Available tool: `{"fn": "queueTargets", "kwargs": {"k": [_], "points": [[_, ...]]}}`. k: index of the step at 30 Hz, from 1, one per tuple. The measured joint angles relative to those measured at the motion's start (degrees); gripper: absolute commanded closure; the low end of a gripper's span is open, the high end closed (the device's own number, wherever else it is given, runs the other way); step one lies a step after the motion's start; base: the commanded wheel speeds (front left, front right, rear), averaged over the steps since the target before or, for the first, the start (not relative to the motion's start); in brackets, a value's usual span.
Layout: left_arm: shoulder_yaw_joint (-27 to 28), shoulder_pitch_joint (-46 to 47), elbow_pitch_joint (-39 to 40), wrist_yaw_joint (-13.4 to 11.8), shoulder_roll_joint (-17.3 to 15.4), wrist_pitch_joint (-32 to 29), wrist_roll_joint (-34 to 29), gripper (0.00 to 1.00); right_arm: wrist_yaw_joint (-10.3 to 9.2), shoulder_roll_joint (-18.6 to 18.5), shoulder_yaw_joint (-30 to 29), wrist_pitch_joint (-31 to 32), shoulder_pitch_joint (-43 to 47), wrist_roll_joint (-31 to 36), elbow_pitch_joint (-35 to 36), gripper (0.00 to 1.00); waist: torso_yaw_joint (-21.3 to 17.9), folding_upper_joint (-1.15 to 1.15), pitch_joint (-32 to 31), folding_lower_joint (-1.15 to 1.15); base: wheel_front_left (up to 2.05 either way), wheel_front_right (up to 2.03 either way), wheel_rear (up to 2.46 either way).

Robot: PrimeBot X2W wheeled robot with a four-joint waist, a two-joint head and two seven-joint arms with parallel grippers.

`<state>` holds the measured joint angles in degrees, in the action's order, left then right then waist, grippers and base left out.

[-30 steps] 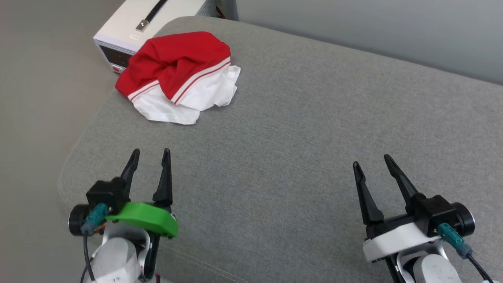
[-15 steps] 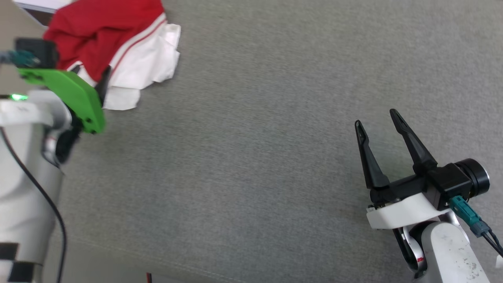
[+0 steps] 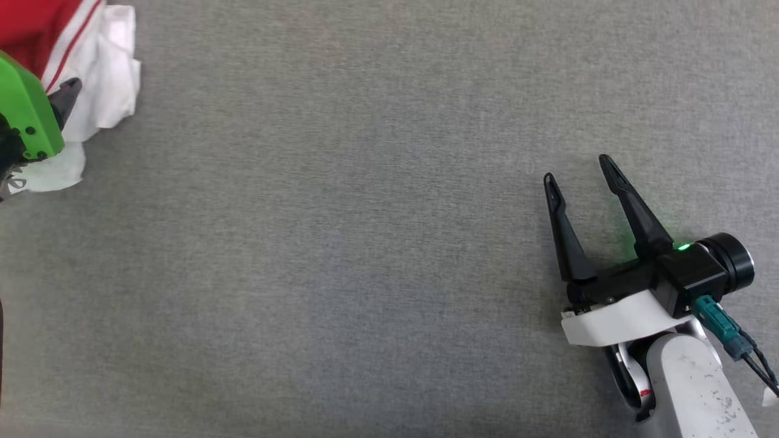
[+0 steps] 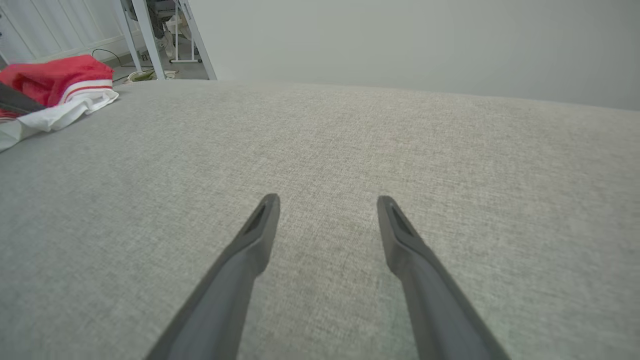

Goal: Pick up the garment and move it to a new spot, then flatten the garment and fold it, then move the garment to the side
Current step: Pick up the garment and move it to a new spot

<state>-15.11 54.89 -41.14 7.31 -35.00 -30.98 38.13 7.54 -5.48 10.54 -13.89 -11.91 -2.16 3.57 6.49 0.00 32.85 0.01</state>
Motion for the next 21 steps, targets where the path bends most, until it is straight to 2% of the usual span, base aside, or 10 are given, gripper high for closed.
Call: {"fn": "queueTargets", "kwargs": {"k": [4,5,6,10,13,21], "points": [[-0.37,1.25,-2.25,-0.02,-0.14,-1.8,1.25,0.0,0.0,0.09,-0.78,-0.36,0.0,0.02,-0.01,0.0,-1.51,0.01,1.69,0.0,0.0,0.0,0.0],[-0.53,1.63,-2.63,-0.05,-0.2,-2.81,1.82,0.26,0.0,0.12,-0.97,-0.48,0.0,0.05,0.04,0.0,-1.76,0.01,2.01,-0.01,0.0,0.0,0.0],[-0.76,1.82,-2.6,-0.05,-0.48,-3.47,2.6,1.0,0.0,0.13,-1.05,-0.49,-0.01,0.09,0.09,0.0,-1.98,0.01,2.24,-0.01,0.0,0.0,0.0],[-1.04,1.7,-2.24,-0.08,-0.45,-2.8,4.3,1.0,0.0,0.33,-1.32,-0.49,0.0,0.44,-0.15,0.0,-2.24,0.01,1.95,0.0,0.0,0.0,0.0],[-1.1,0.81,-2.0,-0.08,-0.34,0.02,4.81,1.0,0.0,0.35,-1.31,-0.49,0.05,0.52,-0.81,0.0,-2.06,0.0,0.96,0.0,0.0,0.0,0.0],[-0.14,-2.15,0.58,-0.32,1.45,13.52,4.47,1.0,0.0,0.27,-1.72,-0.51,1.78,0.47,-3.27,0.0,-1.34,0.0,-4.02,-0.01,0.0,0.0,0.0]]}}
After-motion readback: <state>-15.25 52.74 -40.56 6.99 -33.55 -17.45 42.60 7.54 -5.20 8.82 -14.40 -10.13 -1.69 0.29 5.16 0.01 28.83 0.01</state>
